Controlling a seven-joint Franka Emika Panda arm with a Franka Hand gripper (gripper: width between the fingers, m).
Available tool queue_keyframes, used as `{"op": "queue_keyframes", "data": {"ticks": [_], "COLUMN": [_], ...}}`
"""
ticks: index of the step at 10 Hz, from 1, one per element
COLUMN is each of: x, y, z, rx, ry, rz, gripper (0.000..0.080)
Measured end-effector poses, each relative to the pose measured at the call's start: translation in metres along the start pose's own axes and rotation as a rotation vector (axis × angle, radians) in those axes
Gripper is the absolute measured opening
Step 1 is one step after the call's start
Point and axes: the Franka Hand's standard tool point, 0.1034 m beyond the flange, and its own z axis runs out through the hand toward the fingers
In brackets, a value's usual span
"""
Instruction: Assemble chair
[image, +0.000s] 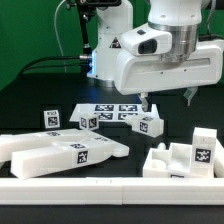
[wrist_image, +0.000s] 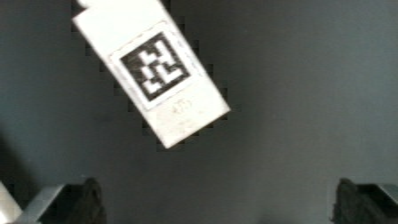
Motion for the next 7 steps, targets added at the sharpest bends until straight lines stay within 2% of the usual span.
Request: {"op": "queue_keyframes", "data": {"ticks": [1, 2, 3, 5, 7], "x": [0.0, -0.001, -0.001, -0.006, -0.01], "y": [0.001, 0.0, -0.001, -0.003, -0.002], "z": [0.002, 0.008, 0.01, 0.011, 0.013], "rx": [-0.009, -0.043, -0.053, -0.048, -0.08], "ry": [-0.006, -0.032, -0.04, -0.131, -0.268], "rz": [-0.055, -0.164, -0.19, -0.163, -0.041], "gripper": [0.0649, 0.0649, 0.0649, 0.0649, 0.0649]}}
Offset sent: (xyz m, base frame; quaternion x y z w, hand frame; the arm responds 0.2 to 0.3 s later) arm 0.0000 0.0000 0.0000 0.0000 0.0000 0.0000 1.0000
